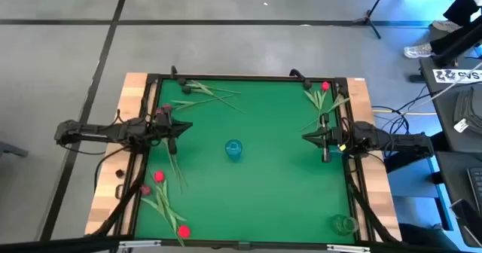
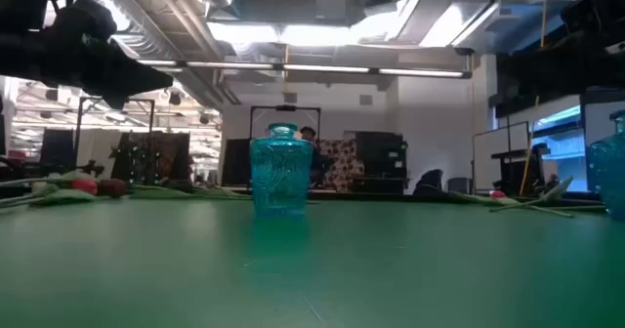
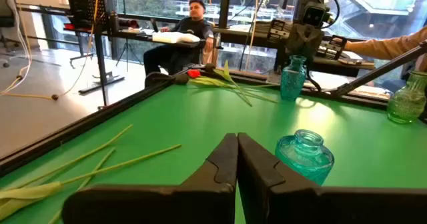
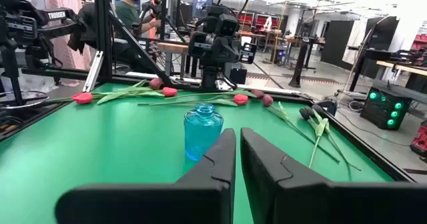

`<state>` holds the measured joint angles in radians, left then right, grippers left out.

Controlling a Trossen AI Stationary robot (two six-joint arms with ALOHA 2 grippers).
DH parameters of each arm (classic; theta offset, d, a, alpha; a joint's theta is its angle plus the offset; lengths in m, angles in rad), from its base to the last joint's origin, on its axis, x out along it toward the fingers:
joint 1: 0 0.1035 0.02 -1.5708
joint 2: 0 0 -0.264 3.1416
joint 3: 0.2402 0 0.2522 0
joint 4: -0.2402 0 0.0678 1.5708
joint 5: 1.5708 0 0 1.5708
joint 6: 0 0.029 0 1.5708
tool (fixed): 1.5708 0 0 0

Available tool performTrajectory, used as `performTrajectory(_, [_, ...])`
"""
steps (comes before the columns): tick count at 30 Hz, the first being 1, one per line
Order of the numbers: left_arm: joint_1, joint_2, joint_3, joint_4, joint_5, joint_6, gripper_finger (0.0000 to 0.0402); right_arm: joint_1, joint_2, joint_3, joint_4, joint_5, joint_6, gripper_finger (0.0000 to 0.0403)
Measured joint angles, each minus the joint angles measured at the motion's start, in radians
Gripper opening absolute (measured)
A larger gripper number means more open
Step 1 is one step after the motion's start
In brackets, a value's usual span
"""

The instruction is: Sort flowers into vase by color

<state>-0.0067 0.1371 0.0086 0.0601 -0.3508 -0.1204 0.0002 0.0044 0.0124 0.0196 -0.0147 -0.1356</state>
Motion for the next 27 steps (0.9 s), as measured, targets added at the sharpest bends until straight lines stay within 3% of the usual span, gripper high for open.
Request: performTrajectory(27, [0.000,0.000,0.000,0.000,0.000,0.000,0.0000,-0.001,0.040,0.000,0.000,0.000,0.000,0.0026])
